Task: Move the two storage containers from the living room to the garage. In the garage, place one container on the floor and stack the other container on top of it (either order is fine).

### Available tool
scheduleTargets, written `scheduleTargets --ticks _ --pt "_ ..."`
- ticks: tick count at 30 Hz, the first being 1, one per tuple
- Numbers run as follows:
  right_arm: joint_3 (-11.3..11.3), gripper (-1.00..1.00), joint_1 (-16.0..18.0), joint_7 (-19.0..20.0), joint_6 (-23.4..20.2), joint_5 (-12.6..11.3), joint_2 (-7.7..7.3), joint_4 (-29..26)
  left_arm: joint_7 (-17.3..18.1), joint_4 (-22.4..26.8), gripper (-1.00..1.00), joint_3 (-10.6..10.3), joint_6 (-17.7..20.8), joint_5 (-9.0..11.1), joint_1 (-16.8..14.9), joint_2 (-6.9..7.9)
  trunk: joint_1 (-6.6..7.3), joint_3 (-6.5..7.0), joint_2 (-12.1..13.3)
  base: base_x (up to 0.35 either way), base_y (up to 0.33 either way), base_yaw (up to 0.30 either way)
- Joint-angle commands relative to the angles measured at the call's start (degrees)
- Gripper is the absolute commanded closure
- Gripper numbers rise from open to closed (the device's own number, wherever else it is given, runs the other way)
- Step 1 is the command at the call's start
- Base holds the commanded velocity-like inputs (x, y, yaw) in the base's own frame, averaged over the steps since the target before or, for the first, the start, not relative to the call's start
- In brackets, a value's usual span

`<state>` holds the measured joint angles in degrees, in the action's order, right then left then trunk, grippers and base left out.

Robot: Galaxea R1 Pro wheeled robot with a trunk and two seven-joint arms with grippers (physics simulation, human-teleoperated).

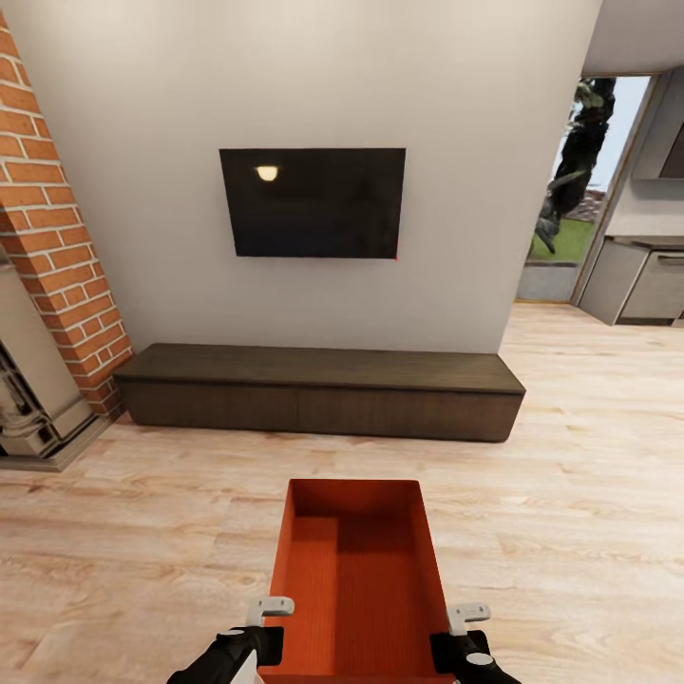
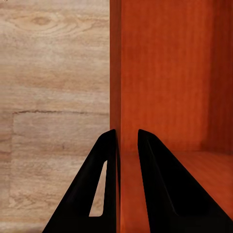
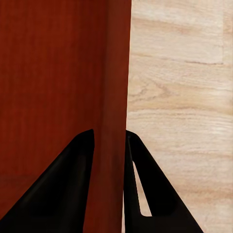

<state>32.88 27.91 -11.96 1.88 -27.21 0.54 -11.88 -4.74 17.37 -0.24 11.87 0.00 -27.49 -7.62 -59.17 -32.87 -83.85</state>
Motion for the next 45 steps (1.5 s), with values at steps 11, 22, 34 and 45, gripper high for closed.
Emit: scheduleTargets --ticks 11,22,34,45 --pt "0.2 1.0 0.0 -0.9 0.3 -1.2 -0.02 0.3 -0.5 0.3 1.0 0.1 0.4 -0.4 0.0 -0.02 0.0 -0.05 0.0 0.0 0.0 0.0" --pt "0.2 1.0 0.0 -1.0 0.2 -1.2 -0.04 0.3 -0.5 0.4 1.0 0.1 0.4 -0.4 0.0 -0.02 0.0 -0.05 0.0 0.0 0.0 -0.011" --pt "0.1 1.0 0.0 -1.1 0.2 -1.4 -0.01 0.3 -0.5 0.4 1.0 0.1 0.5 -0.4 0.0 -0.02 0.0 -0.05 0.0 0.0 0.0 -0.257" --pt "0.1 1.0 0.0 -1.0 0.2 -1.4 -0.01 0.3 -0.5 0.3 1.0 0.2 -0.1 -0.4 0.0 -0.02 0.0 -0.05 0.0 0.0 0.0 -0.284"
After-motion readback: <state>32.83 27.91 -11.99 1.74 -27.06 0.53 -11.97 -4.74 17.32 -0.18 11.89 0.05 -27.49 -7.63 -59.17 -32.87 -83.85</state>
